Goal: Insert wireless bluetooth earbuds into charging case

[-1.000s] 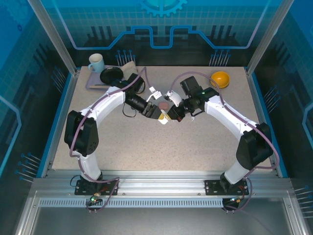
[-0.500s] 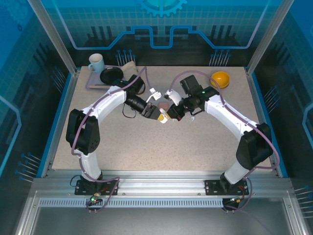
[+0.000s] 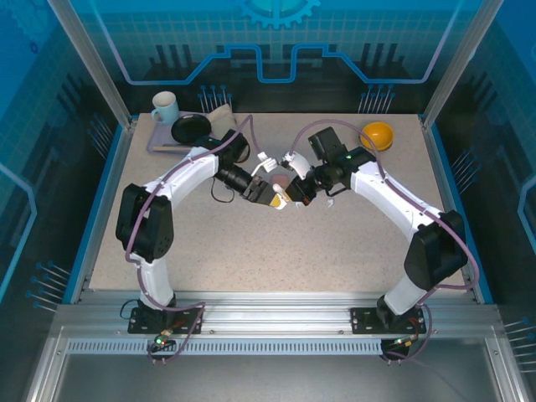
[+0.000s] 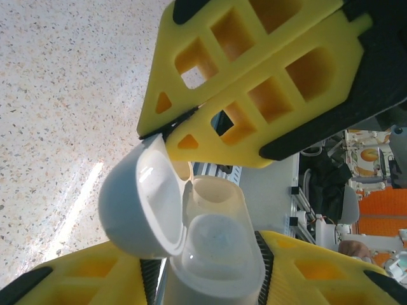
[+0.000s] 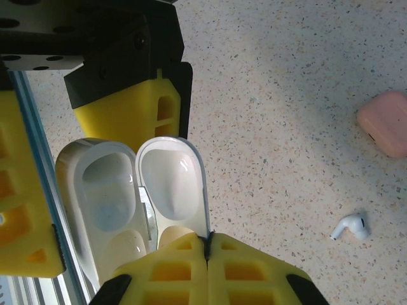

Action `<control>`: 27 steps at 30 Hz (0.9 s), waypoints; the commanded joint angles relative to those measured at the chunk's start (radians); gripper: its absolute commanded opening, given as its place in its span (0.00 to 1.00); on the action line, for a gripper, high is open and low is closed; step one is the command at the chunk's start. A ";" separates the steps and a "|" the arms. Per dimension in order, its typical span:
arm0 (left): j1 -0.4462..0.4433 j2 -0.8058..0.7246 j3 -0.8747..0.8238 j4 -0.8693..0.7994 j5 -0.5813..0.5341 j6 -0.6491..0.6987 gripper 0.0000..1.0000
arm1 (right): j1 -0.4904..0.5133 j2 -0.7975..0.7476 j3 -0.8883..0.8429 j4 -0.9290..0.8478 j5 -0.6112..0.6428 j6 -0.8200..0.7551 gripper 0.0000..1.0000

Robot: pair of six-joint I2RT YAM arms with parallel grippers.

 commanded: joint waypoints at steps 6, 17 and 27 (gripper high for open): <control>0.009 0.022 0.023 -0.020 0.039 0.016 0.40 | 0.017 0.007 0.026 -0.015 -0.003 0.002 0.00; 0.007 0.024 0.011 0.014 0.058 -0.002 0.23 | 0.019 0.002 0.032 -0.018 0.004 0.008 0.00; 0.008 -0.019 -0.026 0.090 0.044 -0.045 0.00 | -0.061 -0.097 0.019 0.001 0.022 0.097 0.28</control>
